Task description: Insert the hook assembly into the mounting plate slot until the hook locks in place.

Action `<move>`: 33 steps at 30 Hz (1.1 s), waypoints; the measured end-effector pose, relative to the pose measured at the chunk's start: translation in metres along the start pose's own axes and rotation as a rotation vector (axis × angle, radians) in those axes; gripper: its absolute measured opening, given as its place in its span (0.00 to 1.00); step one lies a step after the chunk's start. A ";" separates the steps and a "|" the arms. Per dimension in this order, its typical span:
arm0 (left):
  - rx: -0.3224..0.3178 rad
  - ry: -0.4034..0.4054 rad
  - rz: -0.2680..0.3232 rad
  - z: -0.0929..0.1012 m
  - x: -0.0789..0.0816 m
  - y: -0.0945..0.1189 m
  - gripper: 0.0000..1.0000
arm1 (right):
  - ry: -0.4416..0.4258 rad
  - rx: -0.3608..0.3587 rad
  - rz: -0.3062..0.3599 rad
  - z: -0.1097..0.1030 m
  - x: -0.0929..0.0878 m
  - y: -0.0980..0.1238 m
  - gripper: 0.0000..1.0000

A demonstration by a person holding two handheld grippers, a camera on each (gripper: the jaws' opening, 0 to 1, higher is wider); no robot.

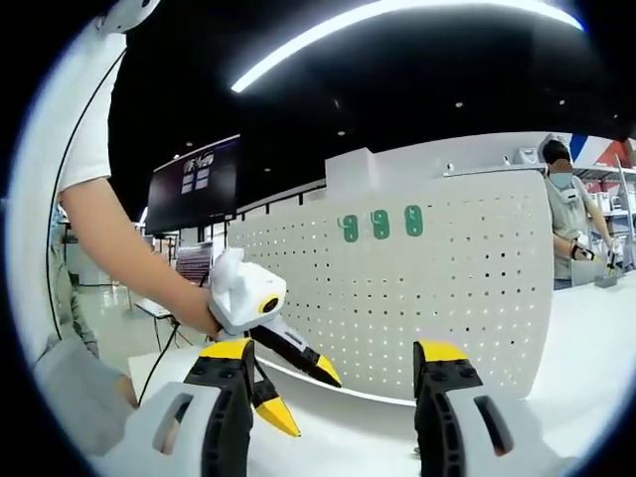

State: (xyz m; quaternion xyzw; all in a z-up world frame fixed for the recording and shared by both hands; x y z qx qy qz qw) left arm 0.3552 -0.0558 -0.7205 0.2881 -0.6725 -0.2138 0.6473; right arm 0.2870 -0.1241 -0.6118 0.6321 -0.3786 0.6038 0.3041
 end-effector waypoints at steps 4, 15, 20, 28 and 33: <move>-0.016 -0.013 -0.021 -0.004 0.001 -0.007 0.60 | -0.005 -0.004 0.003 0.002 0.000 0.001 0.63; -0.067 -0.051 -0.064 -0.011 0.011 -0.034 0.58 | -0.008 -0.009 -0.002 0.003 -0.002 0.001 0.63; -0.091 -0.072 -0.078 -0.014 0.013 -0.046 0.57 | -0.009 -0.018 0.001 0.006 -0.001 0.002 0.63; -0.121 -0.100 -0.107 -0.017 0.018 -0.062 0.55 | -0.015 -0.029 0.002 0.010 -0.002 0.003 0.63; -0.142 -0.135 -0.130 -0.013 0.020 -0.075 0.55 | -0.021 -0.037 0.005 0.012 -0.001 0.005 0.63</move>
Point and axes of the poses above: the point that each gripper's makers call its tool centre point, and the gripper's own axes: y roughly backward along the fingers, z roughly to its right, x roughly out of its top, the point moved 2 cm from there along y, roughly backward along the fingers, and after that the axes turned 2 degrees about -y, right-handed, at the moved point
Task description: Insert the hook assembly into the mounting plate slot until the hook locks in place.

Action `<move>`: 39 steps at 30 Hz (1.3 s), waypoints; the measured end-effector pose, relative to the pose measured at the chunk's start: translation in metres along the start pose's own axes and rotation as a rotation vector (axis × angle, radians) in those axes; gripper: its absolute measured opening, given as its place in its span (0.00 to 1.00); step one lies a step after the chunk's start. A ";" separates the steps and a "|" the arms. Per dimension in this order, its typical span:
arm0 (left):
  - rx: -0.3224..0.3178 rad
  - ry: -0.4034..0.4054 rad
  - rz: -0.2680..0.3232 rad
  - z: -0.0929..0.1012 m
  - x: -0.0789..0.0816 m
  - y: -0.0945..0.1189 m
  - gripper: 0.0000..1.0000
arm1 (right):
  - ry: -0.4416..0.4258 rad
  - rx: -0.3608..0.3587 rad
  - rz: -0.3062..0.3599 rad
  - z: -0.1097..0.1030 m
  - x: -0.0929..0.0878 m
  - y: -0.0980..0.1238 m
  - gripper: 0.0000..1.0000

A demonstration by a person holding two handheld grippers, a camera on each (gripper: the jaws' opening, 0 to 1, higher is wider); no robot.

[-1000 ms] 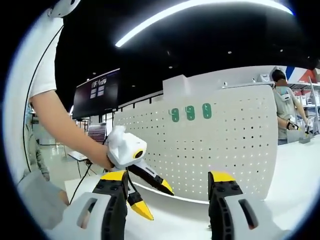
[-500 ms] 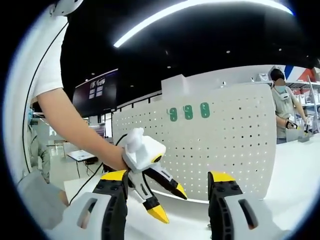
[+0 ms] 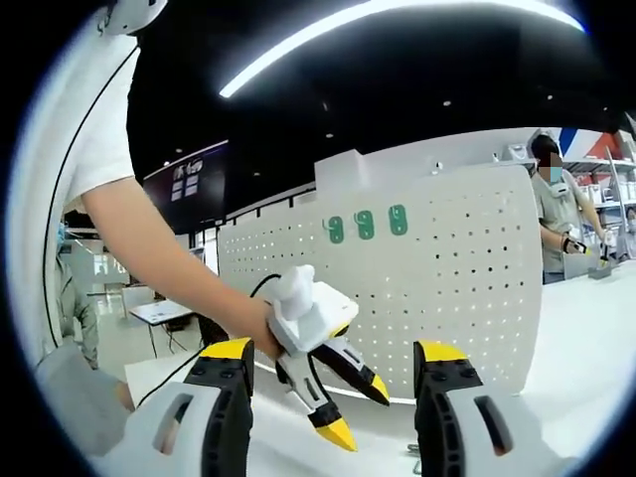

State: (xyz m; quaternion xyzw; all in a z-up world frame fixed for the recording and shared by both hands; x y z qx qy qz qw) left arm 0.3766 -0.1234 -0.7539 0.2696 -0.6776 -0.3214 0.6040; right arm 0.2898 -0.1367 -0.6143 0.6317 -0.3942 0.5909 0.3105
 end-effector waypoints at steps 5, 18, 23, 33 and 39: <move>-0.013 -0.011 -0.019 -0.003 0.000 -0.010 0.54 | -0.004 -0.009 0.003 0.002 0.001 0.000 0.63; -0.043 -0.030 -0.070 -0.009 0.004 -0.033 0.50 | -0.011 -0.035 0.008 0.009 0.000 0.002 0.62; -0.059 -0.020 -0.081 -0.008 0.006 -0.042 0.50 | -0.017 -0.042 0.011 0.011 0.000 0.003 0.62; -0.076 -0.028 -0.116 -0.010 0.003 -0.059 0.47 | -0.022 -0.056 0.012 0.014 0.001 0.004 0.61; -0.091 -0.019 -0.128 -0.009 0.004 -0.067 0.46 | -0.029 -0.066 0.013 0.017 0.000 0.004 0.61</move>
Point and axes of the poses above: the point that each gripper's makers call its tool centre point, and the gripper's own axes: y roughly backward along the fingers, z roughly to its right, x roughly out of its top, the point moved 2 cm from there along y, roughly backward along the fingers, and after that the axes turned 2 degrees about -y, right-handed, at the moved point
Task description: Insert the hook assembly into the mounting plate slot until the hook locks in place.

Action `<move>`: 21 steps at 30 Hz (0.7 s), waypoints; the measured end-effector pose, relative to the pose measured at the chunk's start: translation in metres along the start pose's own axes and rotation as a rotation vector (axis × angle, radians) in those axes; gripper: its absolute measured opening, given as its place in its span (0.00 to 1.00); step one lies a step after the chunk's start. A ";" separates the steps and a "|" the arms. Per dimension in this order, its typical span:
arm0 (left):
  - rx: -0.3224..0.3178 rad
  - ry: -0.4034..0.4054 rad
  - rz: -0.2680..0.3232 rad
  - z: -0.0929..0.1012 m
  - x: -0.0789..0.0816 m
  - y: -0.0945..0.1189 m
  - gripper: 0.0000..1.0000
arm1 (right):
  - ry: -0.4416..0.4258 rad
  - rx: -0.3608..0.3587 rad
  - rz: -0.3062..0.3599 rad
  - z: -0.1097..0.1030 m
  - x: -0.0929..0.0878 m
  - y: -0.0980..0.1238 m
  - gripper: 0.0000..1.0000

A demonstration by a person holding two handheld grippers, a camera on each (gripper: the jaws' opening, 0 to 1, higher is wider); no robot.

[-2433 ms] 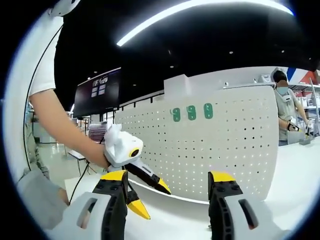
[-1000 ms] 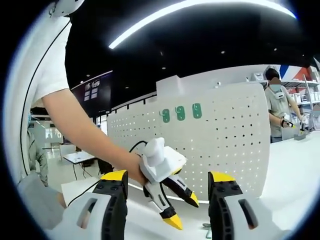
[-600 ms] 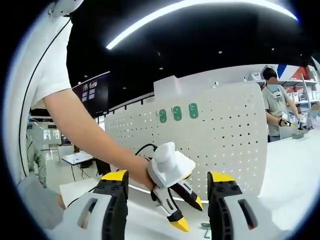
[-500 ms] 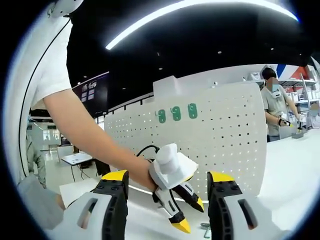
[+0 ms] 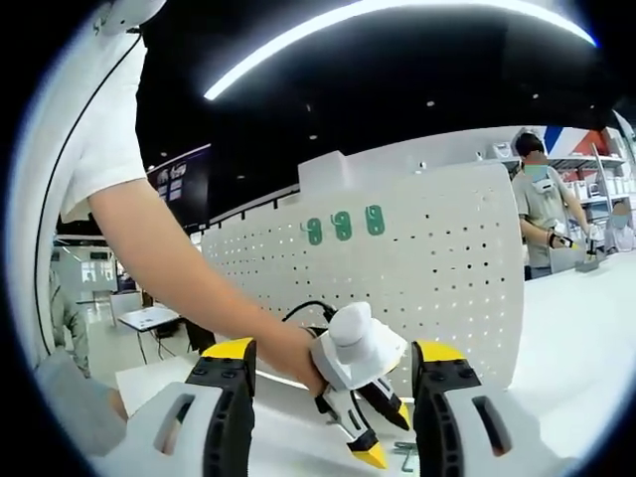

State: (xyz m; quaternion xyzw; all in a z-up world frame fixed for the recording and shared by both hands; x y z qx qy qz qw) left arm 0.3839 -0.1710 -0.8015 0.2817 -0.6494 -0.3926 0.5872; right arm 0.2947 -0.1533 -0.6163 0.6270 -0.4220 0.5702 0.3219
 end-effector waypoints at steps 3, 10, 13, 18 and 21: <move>-0.007 -0.012 -0.010 0.000 0.000 -0.004 0.43 | -0.001 0.000 -0.002 0.000 -0.001 0.000 0.61; -0.012 -0.003 -0.043 -0.001 -0.004 -0.013 0.39 | -0.006 -0.003 -0.009 0.001 -0.003 0.000 0.60; -0.002 0.006 -0.035 -0.005 -0.002 -0.012 0.37 | -0.007 -0.005 -0.011 0.001 -0.003 0.001 0.59; 0.031 -0.001 -0.033 -0.008 -0.002 -0.013 0.31 | -0.004 -0.001 -0.024 0.001 -0.006 0.000 0.57; 0.036 0.005 -0.029 -0.008 -0.002 -0.012 0.30 | -0.010 -0.001 -0.016 0.001 -0.004 0.001 0.57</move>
Point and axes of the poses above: the point that each gripper's makers call its tool centre point, and the gripper's own axes: y roughly backward along the fingers, z roughly to its right, x roughly out of its top, the point moved 2 cm from there along y, roughly backward along the fingers, and after that the axes turned 2 degrees about -y, right-handed, at the moved point
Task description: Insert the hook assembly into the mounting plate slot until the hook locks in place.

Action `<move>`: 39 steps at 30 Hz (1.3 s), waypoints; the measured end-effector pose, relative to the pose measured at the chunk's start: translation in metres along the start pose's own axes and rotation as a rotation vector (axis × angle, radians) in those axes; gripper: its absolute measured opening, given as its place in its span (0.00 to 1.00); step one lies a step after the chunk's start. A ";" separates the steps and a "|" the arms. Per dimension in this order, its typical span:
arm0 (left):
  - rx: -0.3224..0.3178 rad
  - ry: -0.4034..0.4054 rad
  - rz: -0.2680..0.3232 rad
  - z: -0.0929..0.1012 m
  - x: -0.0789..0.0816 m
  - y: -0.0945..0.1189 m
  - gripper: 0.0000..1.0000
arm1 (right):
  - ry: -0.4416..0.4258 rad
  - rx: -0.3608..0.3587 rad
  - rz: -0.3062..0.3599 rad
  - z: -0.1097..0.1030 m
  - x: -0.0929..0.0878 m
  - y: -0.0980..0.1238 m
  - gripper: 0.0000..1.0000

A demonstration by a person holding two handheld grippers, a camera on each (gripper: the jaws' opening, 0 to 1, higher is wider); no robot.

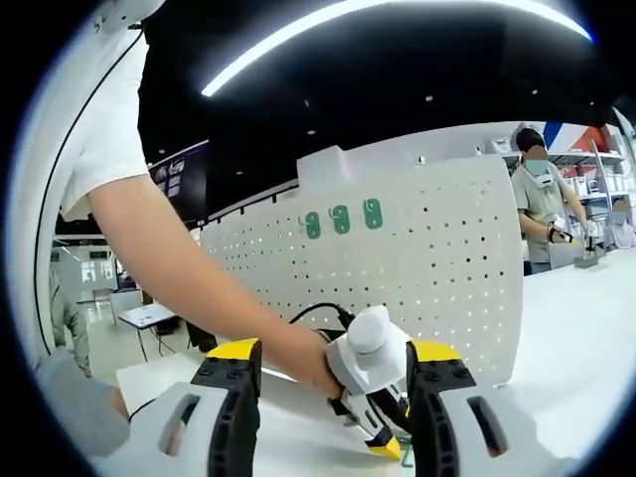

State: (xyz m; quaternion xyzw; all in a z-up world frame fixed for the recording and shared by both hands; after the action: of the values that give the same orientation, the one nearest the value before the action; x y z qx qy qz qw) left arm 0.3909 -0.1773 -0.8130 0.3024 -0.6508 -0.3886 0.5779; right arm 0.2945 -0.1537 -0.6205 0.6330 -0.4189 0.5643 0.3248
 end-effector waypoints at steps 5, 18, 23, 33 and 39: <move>0.022 0.006 0.010 0.002 -0.001 0.000 0.25 | -0.013 -0.005 0.009 0.002 0.002 0.001 0.56; 0.092 0.060 0.059 -0.001 -0.004 0.002 0.06 | -0.020 -0.014 0.010 0.004 0.003 0.002 0.54; 0.094 0.022 0.026 -0.001 -0.002 0.001 0.06 | -0.019 -0.014 0.006 0.003 0.002 0.002 0.53; 0.109 0.055 0.036 -0.004 -0.004 0.002 0.03 | -0.024 -0.019 0.007 0.005 0.002 0.003 0.52; 0.109 0.053 0.037 -0.003 -0.004 0.001 0.03 | -0.011 -0.010 0.002 0.002 0.002 0.002 0.52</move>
State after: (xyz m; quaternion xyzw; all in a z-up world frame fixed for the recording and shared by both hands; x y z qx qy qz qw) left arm 0.3947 -0.1741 -0.8135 0.3316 -0.6611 -0.3338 0.5845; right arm 0.2941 -0.1568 -0.6192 0.6338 -0.4243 0.5590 0.3253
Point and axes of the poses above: the point that each gripper's makers call its tool centre point, and the gripper's own axes: y roughly backward along the fingers, z roughly to its right, x roughly out of its top, the point moved 2 cm from there along y, roughly backward along the fingers, and after that the axes turned 2 degrees about -y, right-handed, at the moved point
